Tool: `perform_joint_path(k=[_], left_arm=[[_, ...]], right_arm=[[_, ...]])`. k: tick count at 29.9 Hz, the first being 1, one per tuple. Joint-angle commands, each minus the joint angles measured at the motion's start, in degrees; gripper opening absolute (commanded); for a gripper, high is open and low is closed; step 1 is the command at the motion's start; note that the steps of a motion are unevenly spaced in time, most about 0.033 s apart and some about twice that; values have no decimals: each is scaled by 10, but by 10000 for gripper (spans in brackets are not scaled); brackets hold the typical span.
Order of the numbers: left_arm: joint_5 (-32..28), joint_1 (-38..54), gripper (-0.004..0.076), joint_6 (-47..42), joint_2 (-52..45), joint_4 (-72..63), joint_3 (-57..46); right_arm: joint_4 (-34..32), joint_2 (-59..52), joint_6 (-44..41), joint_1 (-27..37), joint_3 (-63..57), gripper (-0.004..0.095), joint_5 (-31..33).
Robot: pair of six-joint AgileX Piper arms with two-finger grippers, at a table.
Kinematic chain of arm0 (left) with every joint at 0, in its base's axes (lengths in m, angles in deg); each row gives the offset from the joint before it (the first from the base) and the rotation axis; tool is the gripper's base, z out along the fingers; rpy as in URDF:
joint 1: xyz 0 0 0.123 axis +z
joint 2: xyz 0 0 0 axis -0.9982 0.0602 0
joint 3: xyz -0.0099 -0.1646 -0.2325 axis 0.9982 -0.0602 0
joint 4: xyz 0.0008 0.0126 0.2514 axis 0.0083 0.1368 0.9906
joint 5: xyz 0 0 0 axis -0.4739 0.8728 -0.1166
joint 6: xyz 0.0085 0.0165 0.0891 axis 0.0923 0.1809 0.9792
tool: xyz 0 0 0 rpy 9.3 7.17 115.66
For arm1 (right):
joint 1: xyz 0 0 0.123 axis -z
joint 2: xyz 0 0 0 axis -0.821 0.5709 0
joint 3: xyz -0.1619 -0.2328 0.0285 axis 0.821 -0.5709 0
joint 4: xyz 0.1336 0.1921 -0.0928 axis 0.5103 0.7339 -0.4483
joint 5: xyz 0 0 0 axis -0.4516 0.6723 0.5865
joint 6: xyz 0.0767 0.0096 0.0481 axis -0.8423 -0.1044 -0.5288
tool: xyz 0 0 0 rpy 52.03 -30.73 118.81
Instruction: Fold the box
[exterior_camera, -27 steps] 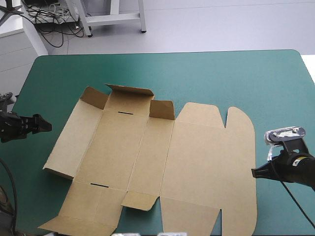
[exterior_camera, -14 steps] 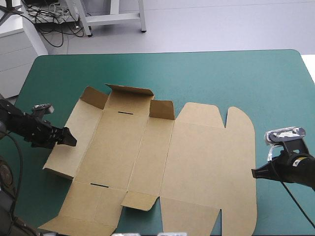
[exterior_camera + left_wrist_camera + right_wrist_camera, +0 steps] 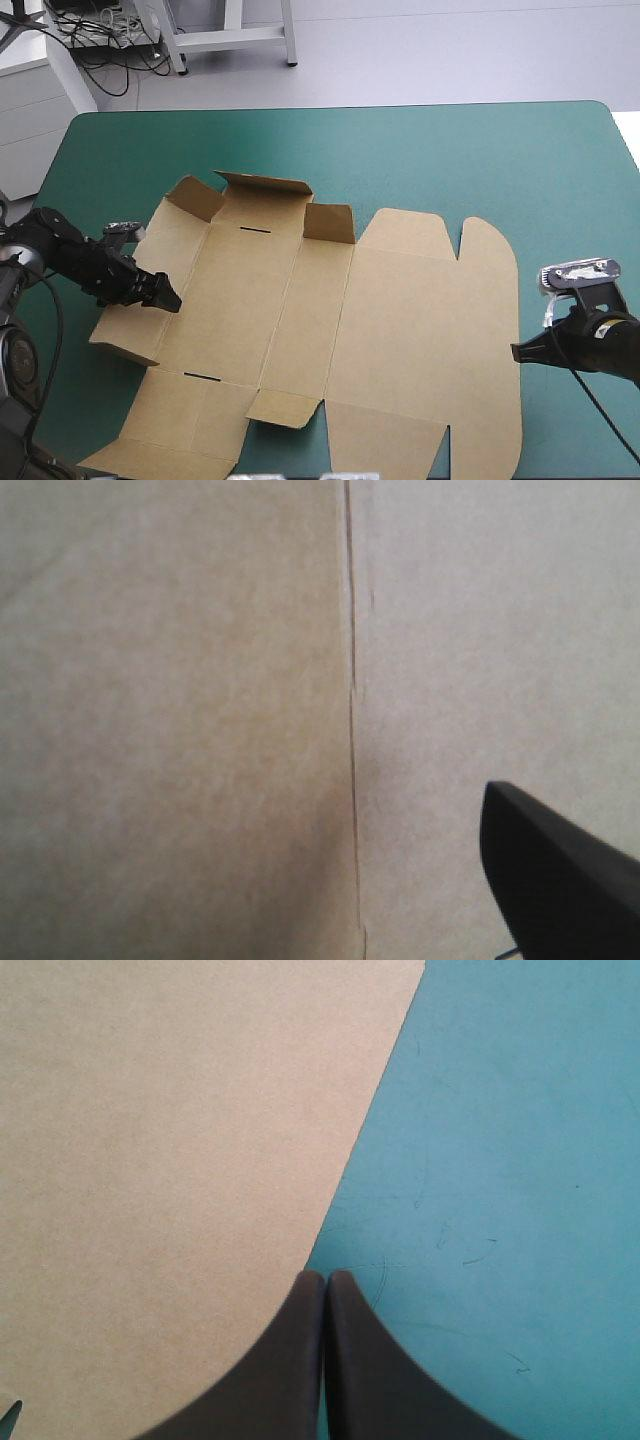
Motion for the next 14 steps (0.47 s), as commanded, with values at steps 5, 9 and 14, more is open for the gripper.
perform_joint_path(k=[5, 9, 14], left_arm=[[60, -6, 487, -5, -18, -20, -4], [60, -6, 265, -5, -18, -20, -4], [60, -6, -8, -5, -18, -19, -4]], right_arm=[[6, -5, 7, 2, 13, -20, -17], [6, -5, 7, 2, 13, -20, -17], [6, -5, 7, 2, 13, -20, -17]])
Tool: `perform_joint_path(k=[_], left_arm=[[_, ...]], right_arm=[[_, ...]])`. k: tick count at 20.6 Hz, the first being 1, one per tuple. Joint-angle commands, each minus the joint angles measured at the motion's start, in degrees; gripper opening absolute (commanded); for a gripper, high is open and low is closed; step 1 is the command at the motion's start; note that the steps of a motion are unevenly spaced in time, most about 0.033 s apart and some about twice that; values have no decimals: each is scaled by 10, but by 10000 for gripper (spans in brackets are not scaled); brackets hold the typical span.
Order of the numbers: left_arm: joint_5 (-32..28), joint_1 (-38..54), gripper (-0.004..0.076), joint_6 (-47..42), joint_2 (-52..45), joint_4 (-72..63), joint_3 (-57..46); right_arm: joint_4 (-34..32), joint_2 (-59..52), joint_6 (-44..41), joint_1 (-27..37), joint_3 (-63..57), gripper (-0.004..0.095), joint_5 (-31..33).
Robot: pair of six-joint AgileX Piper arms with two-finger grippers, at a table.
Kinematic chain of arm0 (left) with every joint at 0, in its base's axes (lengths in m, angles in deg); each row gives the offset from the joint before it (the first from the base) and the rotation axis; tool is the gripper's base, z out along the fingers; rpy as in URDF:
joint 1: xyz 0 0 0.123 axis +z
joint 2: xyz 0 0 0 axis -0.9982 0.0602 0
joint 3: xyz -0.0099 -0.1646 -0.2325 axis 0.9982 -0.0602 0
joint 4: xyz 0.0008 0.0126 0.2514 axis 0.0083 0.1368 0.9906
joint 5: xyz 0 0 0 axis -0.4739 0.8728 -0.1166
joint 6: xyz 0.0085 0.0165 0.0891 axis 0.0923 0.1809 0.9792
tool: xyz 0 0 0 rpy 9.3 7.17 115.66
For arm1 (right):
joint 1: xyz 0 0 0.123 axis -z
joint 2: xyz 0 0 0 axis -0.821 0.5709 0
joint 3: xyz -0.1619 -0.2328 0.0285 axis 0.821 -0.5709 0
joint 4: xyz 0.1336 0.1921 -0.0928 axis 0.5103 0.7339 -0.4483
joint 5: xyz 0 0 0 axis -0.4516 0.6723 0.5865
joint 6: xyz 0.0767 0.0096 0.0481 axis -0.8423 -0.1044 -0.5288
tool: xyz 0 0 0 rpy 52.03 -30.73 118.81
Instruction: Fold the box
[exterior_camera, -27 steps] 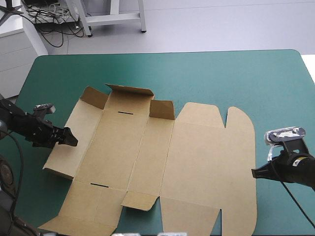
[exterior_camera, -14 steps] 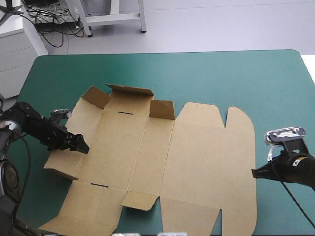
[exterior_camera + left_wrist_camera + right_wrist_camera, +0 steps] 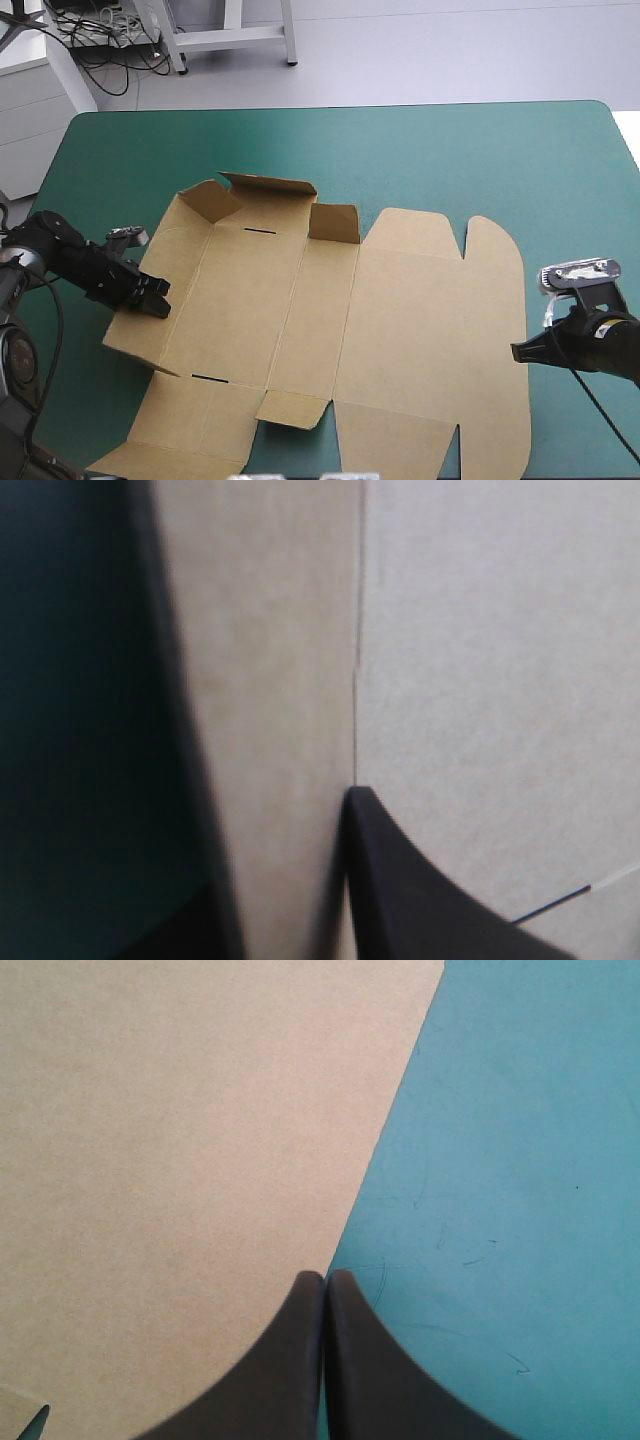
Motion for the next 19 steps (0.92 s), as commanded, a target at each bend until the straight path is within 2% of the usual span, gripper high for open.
perform_joint_path(k=[1, 6, 9, 12, 16, 19], left_arm=[[49, -5, -10, -4, -19, -12, 8], [49, -8, -10, -4, -19, -12, 26], [43, -57, -10, -7, -19, 26, 102], [15, -157, -10, -40, -19, 135, 199], [-67, -300, -10, -52, -19, 292, 309], [-113, -371, -10, -52, -19, 383, 347]], right_arm=[[6, -5, 7, 2, 13, -20, -17], [6, -5, 7, 2, 13, -20, -17], [6, -5, 7, 2, 13, -20, -17], [6, -5, 7, 2, 13, -20, -17], [6, -5, 7, 2, 13, -20, -20], [6, -5, 7, 2, 13, -20, -18]])
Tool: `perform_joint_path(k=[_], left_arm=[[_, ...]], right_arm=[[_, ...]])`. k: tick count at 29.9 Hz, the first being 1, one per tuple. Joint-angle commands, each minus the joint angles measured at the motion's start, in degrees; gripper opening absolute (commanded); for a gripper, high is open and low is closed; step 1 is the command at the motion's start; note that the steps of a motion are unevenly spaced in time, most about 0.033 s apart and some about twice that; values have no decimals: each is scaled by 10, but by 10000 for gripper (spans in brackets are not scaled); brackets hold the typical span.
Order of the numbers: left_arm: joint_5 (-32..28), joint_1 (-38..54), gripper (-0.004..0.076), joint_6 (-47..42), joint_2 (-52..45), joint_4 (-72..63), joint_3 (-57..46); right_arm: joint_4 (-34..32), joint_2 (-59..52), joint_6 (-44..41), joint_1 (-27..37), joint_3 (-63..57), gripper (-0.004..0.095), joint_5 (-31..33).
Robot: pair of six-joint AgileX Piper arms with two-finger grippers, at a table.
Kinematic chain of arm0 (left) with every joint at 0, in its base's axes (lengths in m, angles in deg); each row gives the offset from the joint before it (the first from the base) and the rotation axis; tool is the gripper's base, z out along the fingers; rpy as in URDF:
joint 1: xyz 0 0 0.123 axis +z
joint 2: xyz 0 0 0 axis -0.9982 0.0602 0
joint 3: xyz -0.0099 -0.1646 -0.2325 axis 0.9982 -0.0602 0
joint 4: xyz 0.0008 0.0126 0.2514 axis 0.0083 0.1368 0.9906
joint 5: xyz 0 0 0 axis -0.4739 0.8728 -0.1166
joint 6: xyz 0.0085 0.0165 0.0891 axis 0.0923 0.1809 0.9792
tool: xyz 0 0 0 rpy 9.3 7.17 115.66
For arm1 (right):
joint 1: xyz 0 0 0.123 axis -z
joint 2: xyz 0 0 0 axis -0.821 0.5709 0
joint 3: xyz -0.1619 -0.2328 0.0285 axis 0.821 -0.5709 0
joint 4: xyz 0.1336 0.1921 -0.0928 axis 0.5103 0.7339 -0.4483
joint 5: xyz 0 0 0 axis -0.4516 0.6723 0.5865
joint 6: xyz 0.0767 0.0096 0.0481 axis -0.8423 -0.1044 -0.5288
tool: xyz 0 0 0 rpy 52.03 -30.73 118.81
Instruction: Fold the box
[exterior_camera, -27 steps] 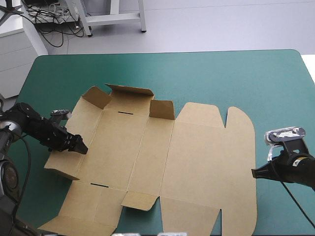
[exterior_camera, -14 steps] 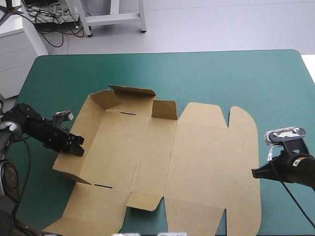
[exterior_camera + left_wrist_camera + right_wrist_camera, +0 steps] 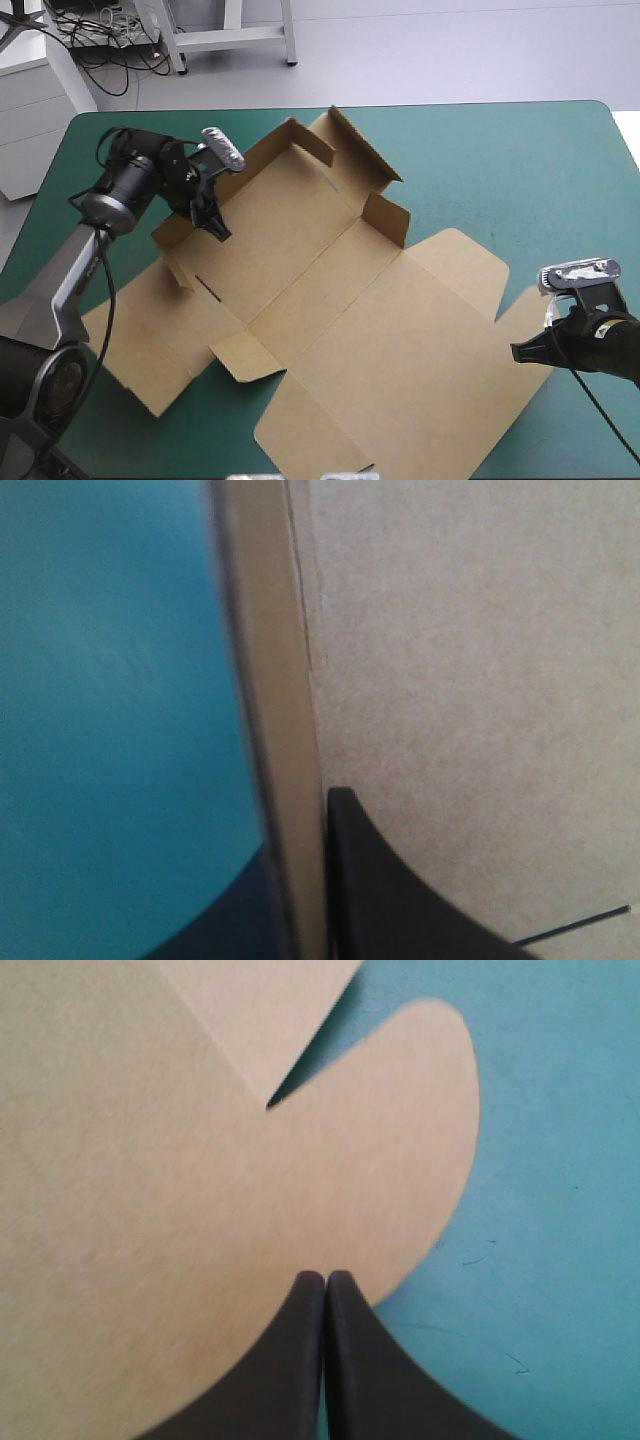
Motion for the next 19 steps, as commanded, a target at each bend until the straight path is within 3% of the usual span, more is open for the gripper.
perform_joint_path(k=[1, 9, 19], left_arm=[[-76, -82, -10, 1, -28, 99, 58], [-180, -235, -10, -25, -27, 270, 79], [-195, -320, -10, -122, -21, 413, 79]], right_arm=[[6, -5, 6, 2, 13, -20, -17], [8, -5, 6, 2, 13, -20, -17], [21, -5, 6, 2, 13, -20, -20]])
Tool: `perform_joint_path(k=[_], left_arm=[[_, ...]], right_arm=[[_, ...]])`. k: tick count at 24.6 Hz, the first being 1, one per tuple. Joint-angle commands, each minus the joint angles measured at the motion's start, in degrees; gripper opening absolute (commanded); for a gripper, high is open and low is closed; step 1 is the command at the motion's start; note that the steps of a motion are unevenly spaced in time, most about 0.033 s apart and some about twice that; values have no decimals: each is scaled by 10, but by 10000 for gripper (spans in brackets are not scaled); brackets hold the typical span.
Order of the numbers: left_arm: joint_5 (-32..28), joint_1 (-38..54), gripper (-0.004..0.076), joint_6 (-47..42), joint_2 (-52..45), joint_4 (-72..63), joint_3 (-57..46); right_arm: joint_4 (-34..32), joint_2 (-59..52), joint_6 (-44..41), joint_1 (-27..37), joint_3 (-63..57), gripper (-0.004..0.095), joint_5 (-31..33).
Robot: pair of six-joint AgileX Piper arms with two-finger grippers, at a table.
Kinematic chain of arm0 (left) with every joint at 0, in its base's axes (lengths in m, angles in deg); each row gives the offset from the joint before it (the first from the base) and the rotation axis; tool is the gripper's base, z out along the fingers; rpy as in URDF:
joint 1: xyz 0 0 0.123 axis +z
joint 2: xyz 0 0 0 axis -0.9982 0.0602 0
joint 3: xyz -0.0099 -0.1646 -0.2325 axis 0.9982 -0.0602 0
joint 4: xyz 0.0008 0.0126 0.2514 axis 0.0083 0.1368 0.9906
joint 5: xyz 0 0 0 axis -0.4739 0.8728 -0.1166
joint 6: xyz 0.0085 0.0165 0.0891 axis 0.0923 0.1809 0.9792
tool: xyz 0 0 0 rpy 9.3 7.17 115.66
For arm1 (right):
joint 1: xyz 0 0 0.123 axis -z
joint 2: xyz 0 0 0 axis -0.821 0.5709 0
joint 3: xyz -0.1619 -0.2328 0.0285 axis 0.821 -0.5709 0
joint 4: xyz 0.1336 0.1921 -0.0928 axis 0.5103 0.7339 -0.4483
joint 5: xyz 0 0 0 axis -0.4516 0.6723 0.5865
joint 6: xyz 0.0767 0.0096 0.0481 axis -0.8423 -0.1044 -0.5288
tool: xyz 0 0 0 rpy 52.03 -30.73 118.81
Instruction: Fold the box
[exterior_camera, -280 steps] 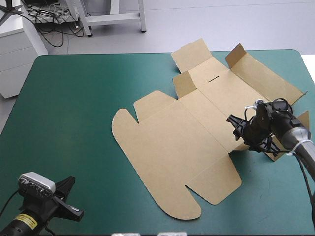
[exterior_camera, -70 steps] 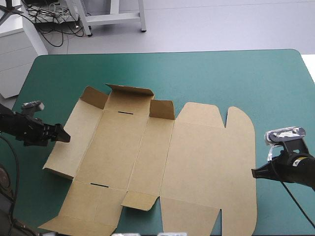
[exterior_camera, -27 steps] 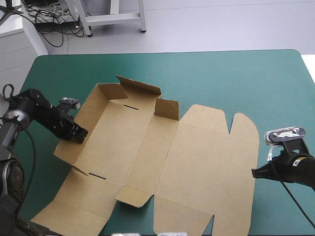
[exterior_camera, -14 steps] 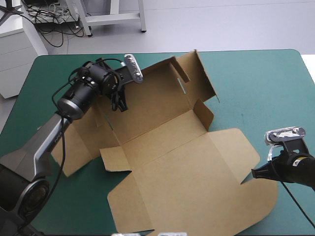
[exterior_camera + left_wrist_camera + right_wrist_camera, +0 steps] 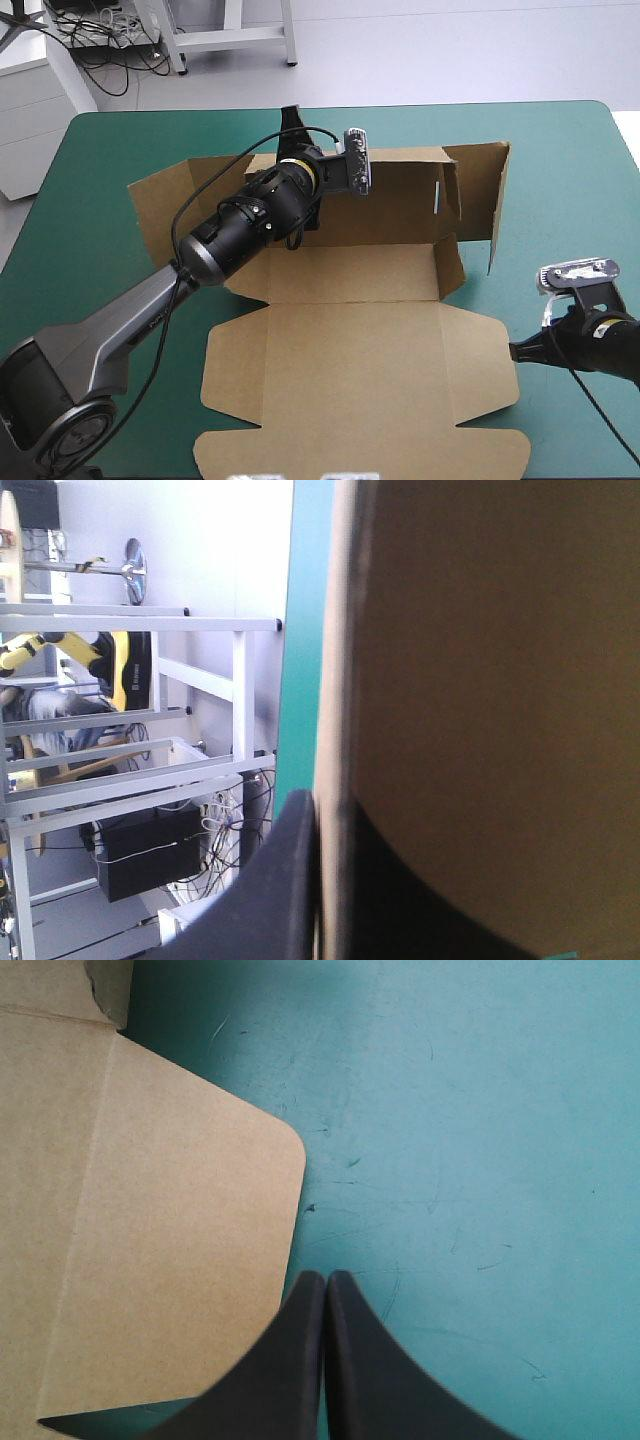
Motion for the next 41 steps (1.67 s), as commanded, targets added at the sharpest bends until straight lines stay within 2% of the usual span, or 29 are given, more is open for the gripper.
perform_joint_path(k=[1, 5, 13, 17, 28, 33, 41], left_arm=[[-38, -7, -10, -57, -26, 48, 22], [-56, -29, -10, -181, -15, 168, 6], [-82, -76, -10, -198, -5, 226, -74], [-85, -76, -10, -214, 15, 303, -84], [-78, -94, -10, -355, 52, 440, -91], [-56, -111, -10, -454, 54, 531, -127], [-46, -115, -10, -485, 54, 539, -147]], right_arm=[[8, -5, 5, 2, 13, -20, -23], [7, -5, 5, 2, 13, -20, -28], [7, -5, 5, 2, 13, -20, -29], [6, -5, 5, 2, 13, -20, -69], [7, -5, 3, 2, 14, -20, -93], [7, -5, 2, 2, 14, -19, -94], [7, -5, 2, 2, 18, -18, -97]])
